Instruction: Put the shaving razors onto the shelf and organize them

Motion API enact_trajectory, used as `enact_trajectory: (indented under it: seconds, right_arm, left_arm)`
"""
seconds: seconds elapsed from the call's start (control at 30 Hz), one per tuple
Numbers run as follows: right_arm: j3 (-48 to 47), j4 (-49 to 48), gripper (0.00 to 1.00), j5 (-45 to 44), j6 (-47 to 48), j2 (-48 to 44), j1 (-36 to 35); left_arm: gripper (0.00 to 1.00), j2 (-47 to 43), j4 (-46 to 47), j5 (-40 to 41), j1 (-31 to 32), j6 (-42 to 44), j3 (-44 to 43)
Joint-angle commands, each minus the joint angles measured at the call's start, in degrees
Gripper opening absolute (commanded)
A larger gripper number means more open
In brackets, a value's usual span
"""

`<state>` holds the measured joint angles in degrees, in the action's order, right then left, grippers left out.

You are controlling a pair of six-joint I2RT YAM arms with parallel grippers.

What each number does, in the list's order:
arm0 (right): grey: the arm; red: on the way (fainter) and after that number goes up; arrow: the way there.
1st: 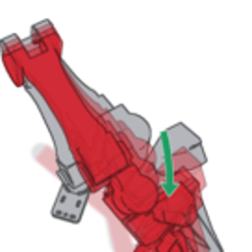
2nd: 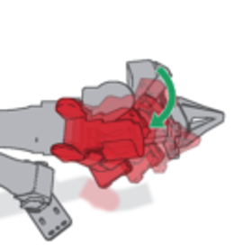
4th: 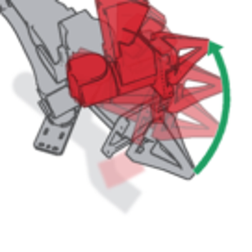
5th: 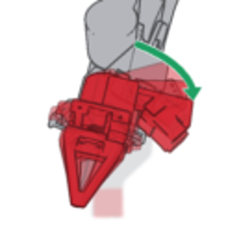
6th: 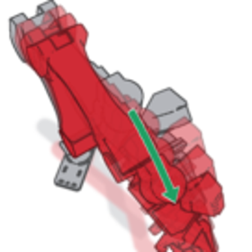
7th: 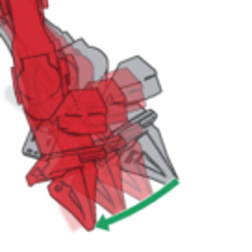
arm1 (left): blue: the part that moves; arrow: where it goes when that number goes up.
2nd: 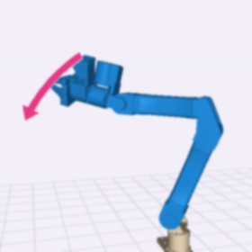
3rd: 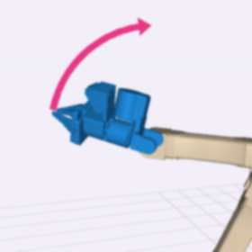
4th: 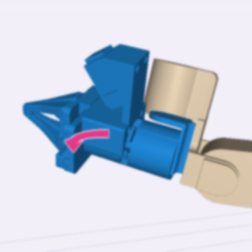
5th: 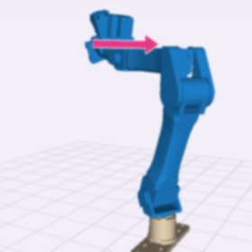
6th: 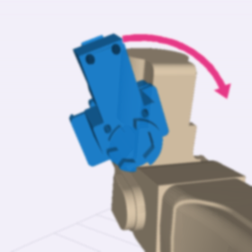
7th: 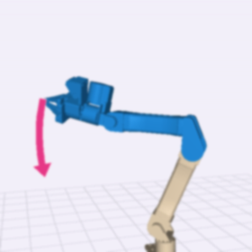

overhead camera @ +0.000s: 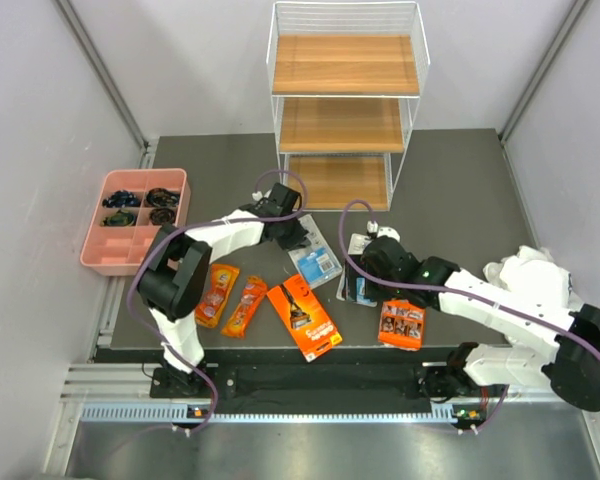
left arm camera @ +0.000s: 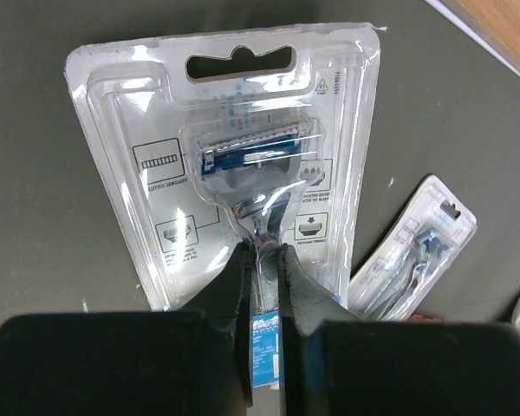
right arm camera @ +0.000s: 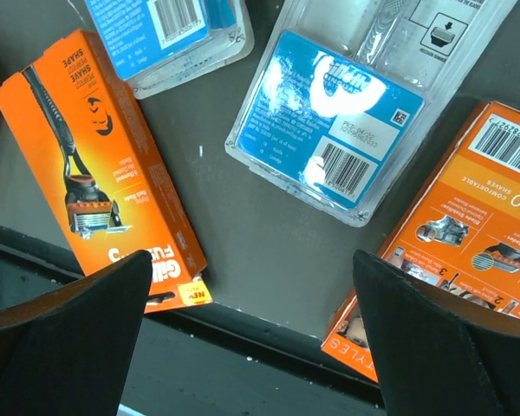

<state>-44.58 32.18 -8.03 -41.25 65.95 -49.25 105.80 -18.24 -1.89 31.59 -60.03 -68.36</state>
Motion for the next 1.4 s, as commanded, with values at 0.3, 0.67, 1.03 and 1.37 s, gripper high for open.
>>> enact_trajectory:
  seconds: [0.3, 0.67, 1.03, 1.37]
  right_arm:
    - [-1.3, -4.41, 0.99, 4.25, 0.21, -5.75, 0.48]
    - [-2.18, -9.32, 0.99, 9.33, 1.35, -8.03, 0.39]
    - [-3.41, -16.61, 0.99, 13.47, 0.74, -5.23, -0.4]
    - [-6.39, -23.65, 0.97, 14.27, -0.84, 3.2, -1.2]
  left_arm:
    - [0.0, -20.17, -1.71, -1.8, -2.32, 4.48, 5.51]
    - [0.0, -30.38, -4.0, -1.89, -6.72, 7.38, 9.2]
    - [0.0, -28.63, -1.89, -10.5, -8.57, 8.88, 9.39]
    - [0.0, -27.93, -1.45, -13.49, -8.65, 9.76, 9.3]
